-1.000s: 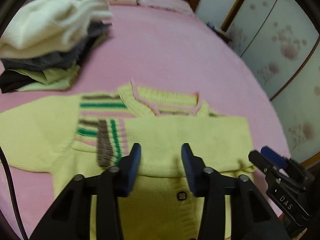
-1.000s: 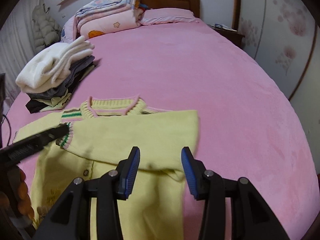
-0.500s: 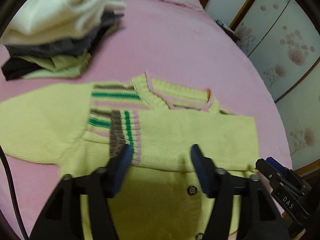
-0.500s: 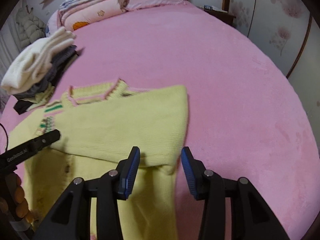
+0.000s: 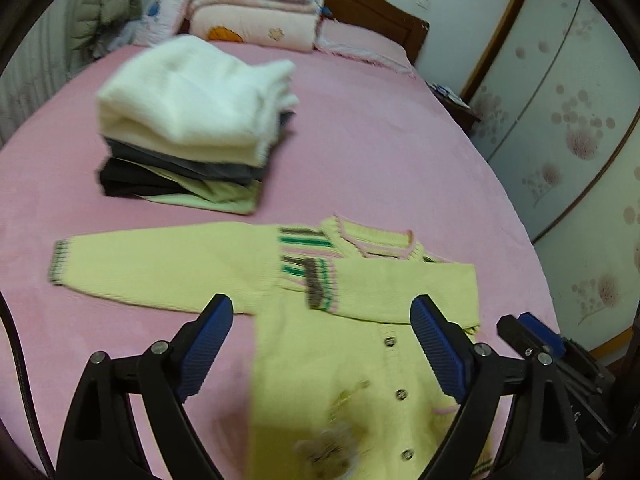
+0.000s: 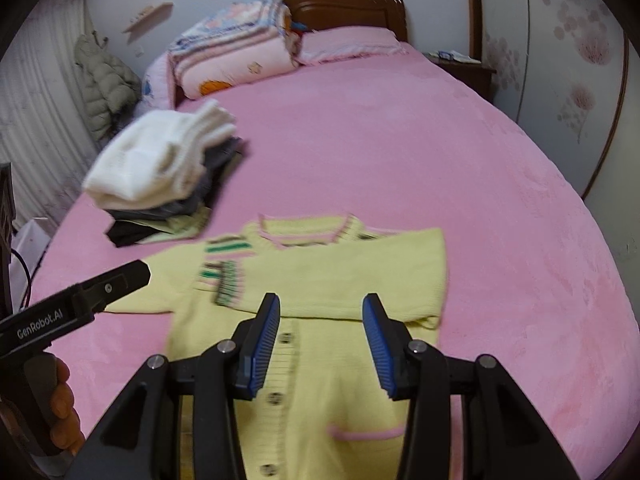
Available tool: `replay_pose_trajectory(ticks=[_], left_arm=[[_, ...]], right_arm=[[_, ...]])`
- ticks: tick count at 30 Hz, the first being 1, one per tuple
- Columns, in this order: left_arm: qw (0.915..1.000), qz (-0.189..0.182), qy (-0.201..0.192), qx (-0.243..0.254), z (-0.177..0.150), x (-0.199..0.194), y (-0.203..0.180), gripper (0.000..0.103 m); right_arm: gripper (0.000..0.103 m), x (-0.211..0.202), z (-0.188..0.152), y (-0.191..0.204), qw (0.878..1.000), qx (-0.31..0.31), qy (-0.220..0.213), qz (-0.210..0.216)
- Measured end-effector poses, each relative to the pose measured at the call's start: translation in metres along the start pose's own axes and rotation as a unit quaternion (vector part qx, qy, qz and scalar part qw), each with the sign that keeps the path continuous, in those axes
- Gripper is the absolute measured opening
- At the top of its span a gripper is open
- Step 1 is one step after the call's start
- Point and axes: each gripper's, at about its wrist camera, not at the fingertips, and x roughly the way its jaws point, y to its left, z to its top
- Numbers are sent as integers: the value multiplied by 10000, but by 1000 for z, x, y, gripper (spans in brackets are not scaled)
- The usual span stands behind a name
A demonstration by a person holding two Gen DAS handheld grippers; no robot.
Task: Fold large clothes
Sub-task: 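Reach the left tool to the other sleeve cuff and grasp it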
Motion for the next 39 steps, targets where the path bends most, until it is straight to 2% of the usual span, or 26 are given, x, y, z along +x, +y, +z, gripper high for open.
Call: replay_pose_trajectory(ticks=[5, 10, 13, 16, 20, 27, 30, 33, 34, 36, 38, 39], left_arm=[[9989, 425, -193, -83, -6, -39, 38, 90], [9975, 518, -283, -383, -13, -57, 80, 90], [9965, 510, -246, -621, -21, -56, 109, 90], [9944, 513, -162, -905, -32, -42, 139, 90], [9888, 313, -9, -1462, -47, -14, 183, 90], [9661, -159, 114, -2573, -65, 50, 255, 90], [9554, -300, 19, -2939, -65, 73, 275, 90], [9531, -251, -229, -3006, -59, 85, 283, 89], [9537, -218, -272, -2989, -56, 87, 283, 85], [9562, -60, -331, -2907, -47, 97, 282, 62], [9580, 117, -229, -2855, -38, 107, 282, 14], [9582, 125, -193, -2850, -35, 110, 282, 8]], right_arm=[[43, -19, 4, 40, 9996, -196, -129, 179], [43, -26, 3, 79, 9984, -400, -202, 349], [43, -21, -2, 102, 9977, -538, -217, 362], [43, -8, -8, 119, 9973, -604, -186, 377], [43, 19, -19, 141, 9966, -747, 25, 351], [43, 70, -35, 164, 9941, -899, 467, 384], [43, 85, -38, 170, 9935, -903, 549, 423], [43, 93, -38, 171, 9932, -912, 590, 430], [43, 97, -39, 171, 9931, -904, 611, 434], [43, 102, -40, 168, 9929, -874, 665, 447], [43, 108, -40, 165, 9929, -840, 717, 450], [43, 110, -41, 163, 9929, -824, 740, 445]])
